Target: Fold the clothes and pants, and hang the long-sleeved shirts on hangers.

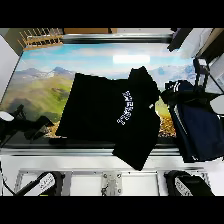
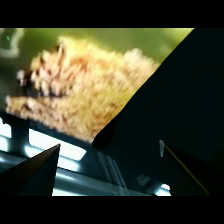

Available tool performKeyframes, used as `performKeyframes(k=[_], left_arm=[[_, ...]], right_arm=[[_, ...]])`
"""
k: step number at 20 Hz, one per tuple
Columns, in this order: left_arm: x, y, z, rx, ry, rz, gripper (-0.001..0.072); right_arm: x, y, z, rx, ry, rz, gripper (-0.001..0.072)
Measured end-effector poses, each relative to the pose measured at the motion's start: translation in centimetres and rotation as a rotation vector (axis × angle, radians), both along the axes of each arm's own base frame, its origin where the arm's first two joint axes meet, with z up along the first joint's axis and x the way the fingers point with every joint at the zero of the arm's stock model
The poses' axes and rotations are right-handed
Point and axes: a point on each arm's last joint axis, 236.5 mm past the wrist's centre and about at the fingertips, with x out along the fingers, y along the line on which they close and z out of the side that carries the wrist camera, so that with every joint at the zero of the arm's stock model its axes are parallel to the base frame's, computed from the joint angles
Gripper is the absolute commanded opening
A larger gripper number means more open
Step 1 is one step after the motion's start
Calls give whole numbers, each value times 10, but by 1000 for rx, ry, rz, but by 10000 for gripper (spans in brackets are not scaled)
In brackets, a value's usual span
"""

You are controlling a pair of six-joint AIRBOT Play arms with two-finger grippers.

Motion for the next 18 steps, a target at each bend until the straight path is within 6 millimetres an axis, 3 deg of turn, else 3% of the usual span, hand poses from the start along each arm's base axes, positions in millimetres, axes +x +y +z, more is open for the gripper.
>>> performKeyframes(k=[4,8,9,10,11,12,15,18], left_arm=[[-16,-26,-23,-77,-7,51,676],[-9,-48,-33,-107,-6,11,674],[-3,-53,-33,-108,-10,-5,531],[1,-55,-34,-103,-15,-19,292],[7,-57,-35,-95,-22,-32,116],[11,-59,-34,-94,-30,-41,6],[22,-60,-27,-74,-64,-55,4],[25,-56,-16,-37,-100,-79,4]], right_arm=[[-17,8,-10,41,26,6,581],[-22,11,-13,57,36,9,582],[-22,11,-14,59,37,9,581],[-23,11,-15,58,41,10,582],[-25,10,-16,53,50,11,582],[-27,7,-20,37,63,13,582],[-45,-11,-46,-16,163,-2,582],[-78,-37,-98,-4,345,-90,582]])
